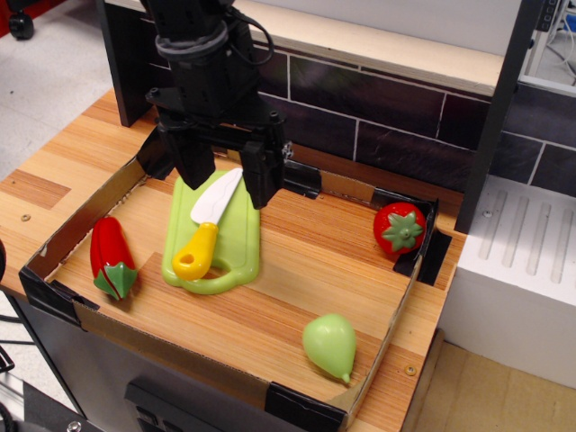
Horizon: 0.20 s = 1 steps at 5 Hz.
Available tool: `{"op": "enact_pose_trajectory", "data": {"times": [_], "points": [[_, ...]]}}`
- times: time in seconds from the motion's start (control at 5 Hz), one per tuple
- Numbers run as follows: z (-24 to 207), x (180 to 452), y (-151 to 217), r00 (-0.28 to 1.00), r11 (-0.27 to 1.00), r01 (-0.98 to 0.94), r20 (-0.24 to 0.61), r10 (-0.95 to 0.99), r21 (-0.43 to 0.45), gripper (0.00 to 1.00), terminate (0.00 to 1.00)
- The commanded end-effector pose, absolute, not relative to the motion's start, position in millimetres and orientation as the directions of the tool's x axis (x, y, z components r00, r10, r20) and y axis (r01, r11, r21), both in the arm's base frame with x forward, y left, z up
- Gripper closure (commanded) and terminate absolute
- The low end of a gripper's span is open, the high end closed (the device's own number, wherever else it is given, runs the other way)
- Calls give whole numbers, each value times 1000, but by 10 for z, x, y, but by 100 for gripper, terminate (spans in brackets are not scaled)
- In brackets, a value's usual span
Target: Put knife on cutting board
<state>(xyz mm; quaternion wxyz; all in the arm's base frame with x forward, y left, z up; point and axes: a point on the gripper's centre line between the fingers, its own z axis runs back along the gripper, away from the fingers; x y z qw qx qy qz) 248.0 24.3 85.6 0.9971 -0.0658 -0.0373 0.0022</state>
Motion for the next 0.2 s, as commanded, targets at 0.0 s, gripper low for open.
{"op": "enact_pose_trajectory", "data": {"times": [0.0], "points": [[981, 2513, 331, 991, 993, 11, 132, 5, -118, 0, 100]]}}
